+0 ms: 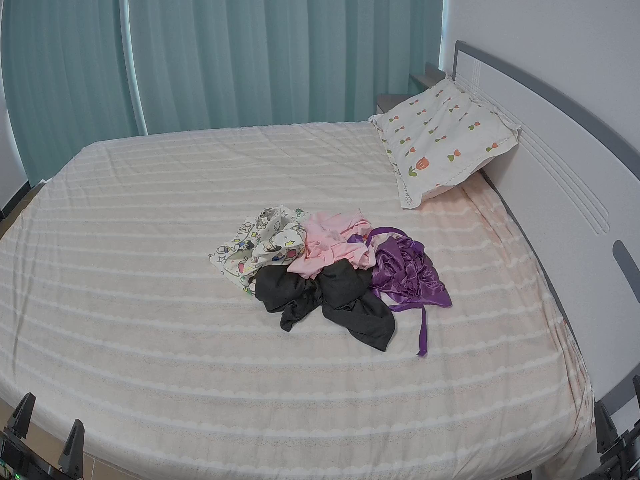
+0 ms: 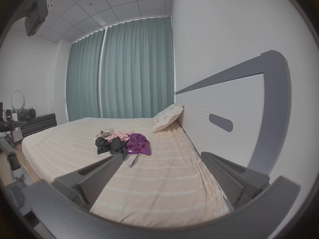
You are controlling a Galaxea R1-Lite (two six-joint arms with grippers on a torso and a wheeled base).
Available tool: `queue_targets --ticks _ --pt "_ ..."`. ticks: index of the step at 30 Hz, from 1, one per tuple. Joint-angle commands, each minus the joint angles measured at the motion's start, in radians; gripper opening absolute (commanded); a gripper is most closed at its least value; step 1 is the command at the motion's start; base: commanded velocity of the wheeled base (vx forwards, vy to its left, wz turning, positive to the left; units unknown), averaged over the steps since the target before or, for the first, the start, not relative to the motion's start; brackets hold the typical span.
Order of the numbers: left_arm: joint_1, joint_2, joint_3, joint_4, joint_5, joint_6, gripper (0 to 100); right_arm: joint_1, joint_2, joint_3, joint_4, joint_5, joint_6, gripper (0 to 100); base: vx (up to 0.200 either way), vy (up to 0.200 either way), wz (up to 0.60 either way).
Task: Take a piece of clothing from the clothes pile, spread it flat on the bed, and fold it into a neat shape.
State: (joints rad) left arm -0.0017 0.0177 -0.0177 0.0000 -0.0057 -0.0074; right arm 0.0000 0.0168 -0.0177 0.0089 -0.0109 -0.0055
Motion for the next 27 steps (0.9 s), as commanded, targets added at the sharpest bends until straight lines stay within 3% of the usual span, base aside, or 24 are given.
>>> queue_targets --ticks 1,9,11,12,13,17,19,21,23,27 --pt "0.000 -0.016 0.018 0.000 0.000 0.000 100 0.000 -0.017 0.016 -0.009 -0.001 0.004 100 0.000 0.000 0.00" --pt "0.000 -0.016 0.018 0.000 0.000 0.000 100 0.000 -0.017 0.002 -0.015 0.000 0.015 100 0.000 0.000 0.00" --pt "0.000 -0.016 0.018 0.000 0.000 0.000 100 0.005 0.002 -0.068 -0.030 0.002 0.056 100 0.000 0.000 0.00" --pt "0.000 -0.016 0.018 0.000 0.000 0.000 100 -0.005 0.084 -0.257 -0.015 0.008 0.167 100 0.000 0.000 0.00" --pt "0.000 -0.016 0.018 0.000 0.000 0.000 100 -0.011 0.106 -0.269 0.003 0.011 0.177 100 0.000 0.000 0.00" --pt "0.000 -0.016 0.018 0.000 0.000 0.000 100 -0.014 0.216 -0.251 0.120 0.137 0.075 100 0.000 0.000 0.00" --pt "0.000 -0.016 0.018 0.000 0.000 0.000 100 -0.014 0.327 -0.246 0.109 0.195 0.104 100 0.000 0.000 0.00" --pt "0.000 -0.016 0.018 0.000 0.000 0.000 100 -0.014 0.368 -0.251 0.100 0.212 0.124 100 0.000 0.000 0.00" --pt "0.000 -0.016 0.018 0.000 0.000 0.000 100 -0.008 0.569 -0.257 0.023 0.290 0.205 100 0.000 0.000 0.00" --pt "0.000 -0.016 0.018 0.000 0.000 0.000 100 -0.008 0.842 -0.251 -0.144 0.350 0.222 100 0.000 0.000 0.00"
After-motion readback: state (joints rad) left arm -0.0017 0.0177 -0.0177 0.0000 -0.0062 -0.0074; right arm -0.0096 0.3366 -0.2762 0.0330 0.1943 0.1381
